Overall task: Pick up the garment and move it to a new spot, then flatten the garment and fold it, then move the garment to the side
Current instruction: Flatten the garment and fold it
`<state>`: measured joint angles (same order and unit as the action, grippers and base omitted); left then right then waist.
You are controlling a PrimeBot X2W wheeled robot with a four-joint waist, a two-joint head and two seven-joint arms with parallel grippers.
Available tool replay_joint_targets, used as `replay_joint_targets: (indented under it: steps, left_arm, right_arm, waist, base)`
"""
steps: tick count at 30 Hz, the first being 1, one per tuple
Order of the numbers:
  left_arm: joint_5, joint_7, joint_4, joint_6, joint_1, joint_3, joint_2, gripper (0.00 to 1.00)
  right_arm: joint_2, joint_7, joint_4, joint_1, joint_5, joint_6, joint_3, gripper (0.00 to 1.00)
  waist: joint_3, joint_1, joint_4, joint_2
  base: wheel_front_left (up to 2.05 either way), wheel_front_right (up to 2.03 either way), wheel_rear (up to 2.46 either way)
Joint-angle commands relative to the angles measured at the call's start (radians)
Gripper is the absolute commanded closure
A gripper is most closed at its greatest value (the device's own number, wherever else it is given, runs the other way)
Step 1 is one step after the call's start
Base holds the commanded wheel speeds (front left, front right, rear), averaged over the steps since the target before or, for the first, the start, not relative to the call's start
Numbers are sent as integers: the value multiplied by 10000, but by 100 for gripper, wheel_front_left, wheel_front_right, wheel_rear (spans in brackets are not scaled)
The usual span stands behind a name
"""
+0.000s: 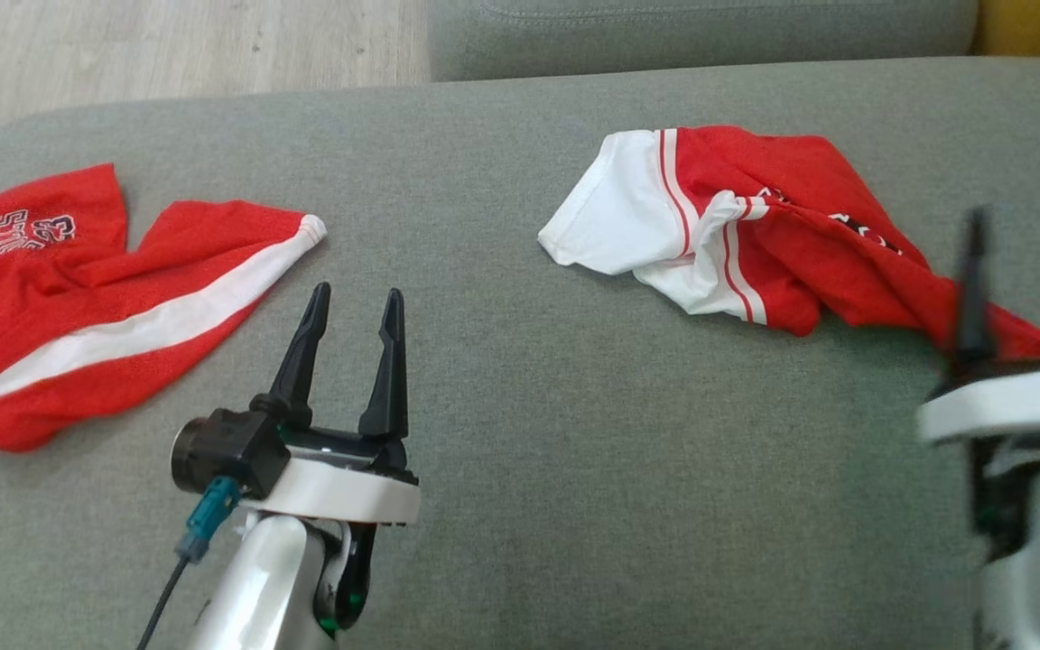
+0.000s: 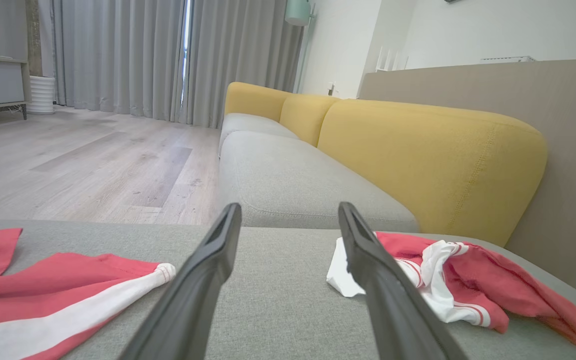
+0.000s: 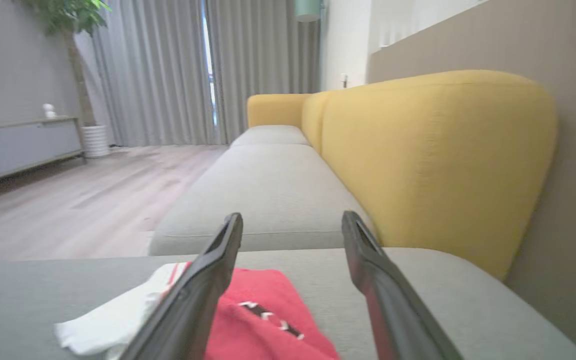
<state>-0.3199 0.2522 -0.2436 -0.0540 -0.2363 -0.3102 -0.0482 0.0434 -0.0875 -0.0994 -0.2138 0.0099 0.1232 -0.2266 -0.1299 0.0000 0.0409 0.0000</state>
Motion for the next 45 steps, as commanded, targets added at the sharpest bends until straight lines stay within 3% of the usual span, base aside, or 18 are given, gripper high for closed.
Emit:
replay_joint_targets:
  steps: [1, 6, 9, 18, 31, 32, 33, 39, 45]
  left_arm:
    - [-27, 95, 373, -5, -111, 329, -20, 0]
    - [-32, 95, 477, -7, 14, 358, -20, 0]
    - [-47, 95, 602, -44, 43, 429, -20, 0]
    - [-38, 95, 690, -109, -153, 459, -20, 0]
    - [-315, 95, 596, 25, -619, 100, -20, 0]
    - [-332, 95, 572, 42, -616, 86, -20, 0]
    - [-360, 95, 536, 60, -601, 77, -20, 0]
    - [-368, 95, 350, 101, -486, 88, -20, 0]
    - [-287, 95, 214, 17, -445, 88, -20, 0]
  right_arm:
    - [69, -210, 399, 194, 283, 75, 682, 0]
    - [69, -522, 134, 818, 926, 75, 2366, 0]
    - [69, -733, -322, 939, 1276, 75, 2859, 0]
    - [68, -470, -1334, 18, 988, 75, 3010, 0]
    - [68, 118, -4838, -2256, 1068, 75, 2344, 0]
    - [68, 96, -5040, -2350, 1148, 75, 2339, 45]
    - [68, 49, -5202, -2427, 1257, 75, 2375, 100]
    - [68, -480, -5279, -2463, 2581, 75, 3407, 100]
    - [68, -948, -3933, -2246, 3981, 75, 5133, 100]
  waist:
    - [56, 0, 12, 0]
    - [113, 0, 52, 0]
    - [21, 0, 224, 0]
    - [-516, 0, 658, 0]
    - [-1303, 0, 1602, 0]
    - [-1300, 0, 1634, 0]
    - [-1284, 0, 1653, 0]
    - [-997, 0, 1495, 0]
    - [-614, 0, 1190, 0]
  base:
    - [0, 0, 0]
    - [0, 0, 0]
    - [0, 0, 0]
    - [0, 0, 0]
    - [0, 0, 0]
    - [0, 0, 0]
    - [0, 0, 0]
    - [0, 0, 0]
    - [0, 0, 0]
